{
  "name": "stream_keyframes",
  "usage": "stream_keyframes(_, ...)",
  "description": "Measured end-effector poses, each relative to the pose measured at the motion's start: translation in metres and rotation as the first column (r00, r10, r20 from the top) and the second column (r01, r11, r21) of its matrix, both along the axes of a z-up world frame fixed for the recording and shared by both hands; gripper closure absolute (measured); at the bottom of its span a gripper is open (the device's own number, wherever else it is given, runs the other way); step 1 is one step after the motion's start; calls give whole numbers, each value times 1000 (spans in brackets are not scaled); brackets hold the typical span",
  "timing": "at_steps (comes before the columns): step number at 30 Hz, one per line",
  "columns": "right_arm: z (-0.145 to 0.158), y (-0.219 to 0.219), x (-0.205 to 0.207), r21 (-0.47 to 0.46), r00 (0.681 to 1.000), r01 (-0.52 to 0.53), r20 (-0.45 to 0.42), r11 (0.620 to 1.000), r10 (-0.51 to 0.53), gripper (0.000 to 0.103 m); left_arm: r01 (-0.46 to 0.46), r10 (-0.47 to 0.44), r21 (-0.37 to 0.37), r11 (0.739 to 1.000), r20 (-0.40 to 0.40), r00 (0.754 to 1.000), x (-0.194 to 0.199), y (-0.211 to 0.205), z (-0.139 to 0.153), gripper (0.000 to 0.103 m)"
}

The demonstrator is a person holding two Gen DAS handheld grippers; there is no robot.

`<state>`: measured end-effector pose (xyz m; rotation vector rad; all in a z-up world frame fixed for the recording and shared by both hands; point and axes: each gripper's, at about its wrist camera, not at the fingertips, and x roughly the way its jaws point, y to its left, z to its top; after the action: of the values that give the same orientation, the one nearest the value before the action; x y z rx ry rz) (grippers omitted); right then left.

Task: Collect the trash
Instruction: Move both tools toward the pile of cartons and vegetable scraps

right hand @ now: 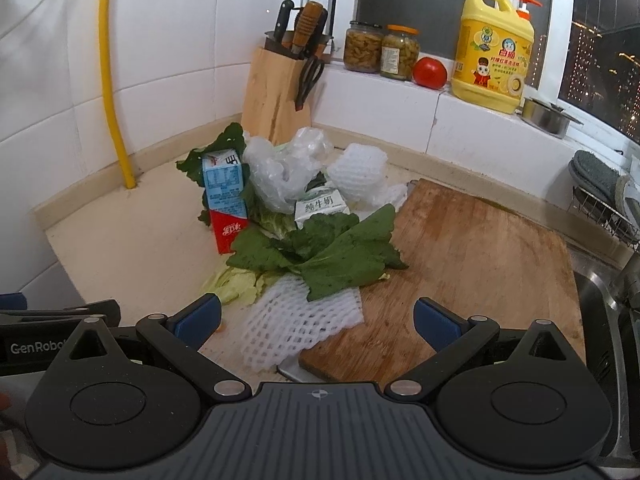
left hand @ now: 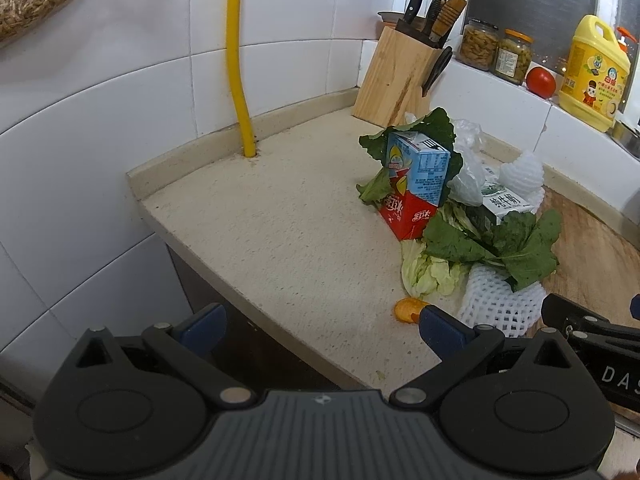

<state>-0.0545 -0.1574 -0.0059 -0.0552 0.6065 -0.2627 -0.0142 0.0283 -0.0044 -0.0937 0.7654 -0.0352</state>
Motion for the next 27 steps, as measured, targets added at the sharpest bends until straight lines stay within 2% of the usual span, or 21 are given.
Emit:
stream_keyframes(14,-4,-2,0,50,999,-3,-42,999,5,0,-8,8,3,1000,5,1000,-6,6,2,4)
stream_keyframes(27,-3,5,-5,61,999,-23,-38,998,25,0,-20,19,33,999,28,999,-16,13,6,4)
